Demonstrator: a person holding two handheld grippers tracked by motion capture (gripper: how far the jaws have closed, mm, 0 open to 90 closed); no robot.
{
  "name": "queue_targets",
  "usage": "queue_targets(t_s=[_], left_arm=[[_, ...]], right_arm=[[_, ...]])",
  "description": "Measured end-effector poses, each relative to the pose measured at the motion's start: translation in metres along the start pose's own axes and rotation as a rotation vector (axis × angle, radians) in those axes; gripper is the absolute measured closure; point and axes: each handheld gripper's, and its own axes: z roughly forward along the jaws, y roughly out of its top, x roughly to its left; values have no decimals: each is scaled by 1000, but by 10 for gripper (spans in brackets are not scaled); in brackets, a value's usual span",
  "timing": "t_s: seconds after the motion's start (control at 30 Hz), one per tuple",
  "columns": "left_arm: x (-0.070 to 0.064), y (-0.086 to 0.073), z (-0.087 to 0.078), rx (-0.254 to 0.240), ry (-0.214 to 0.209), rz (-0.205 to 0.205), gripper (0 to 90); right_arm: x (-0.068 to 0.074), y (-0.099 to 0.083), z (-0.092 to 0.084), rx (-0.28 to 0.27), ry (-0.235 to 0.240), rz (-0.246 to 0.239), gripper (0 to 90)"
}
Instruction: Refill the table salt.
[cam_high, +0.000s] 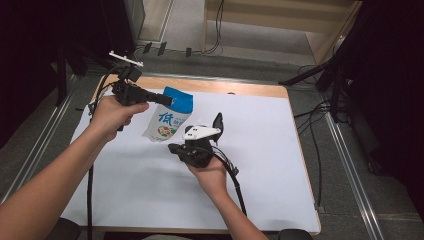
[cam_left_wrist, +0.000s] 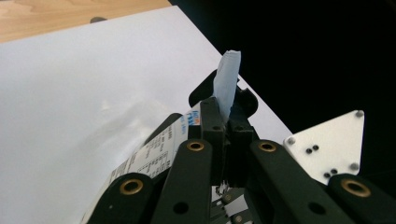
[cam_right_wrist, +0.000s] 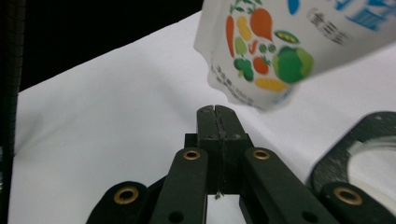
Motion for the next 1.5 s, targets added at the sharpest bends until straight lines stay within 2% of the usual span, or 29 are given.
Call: queue_targets(t_s=[0.13,0.37,0.8,1.0,1.03,1.13,1.23,1.5], left_arm=[[5,-1,0,15,21,22,900],[20,-1,-4,2,23,-3,900],[54,2,-11,-30,58,-10,900],[71,-7,-11,-8,87,8,900],[74,-11,-11,-3,89,-4,900],[79,-17,-16,-34,76,-13,900],[82,-21,-23,-50,80,-42,900],[84,-34,-40,-40,97,-30,900]], right_arm=[[-6,-1,-15,-3,6,27,900],[-12,-7,-36,-5,10,43,900],[-28,-18,-71,-5,-56,74,900],[-34,-26,-78,-5,-73,94,900],[-35,-27,-78,-4,-73,97,900],[-37,-28,-80,-3,-75,101,900],[-38,-29,-81,5,-77,100,900],[-43,-31,-88,6,-80,94,900]])
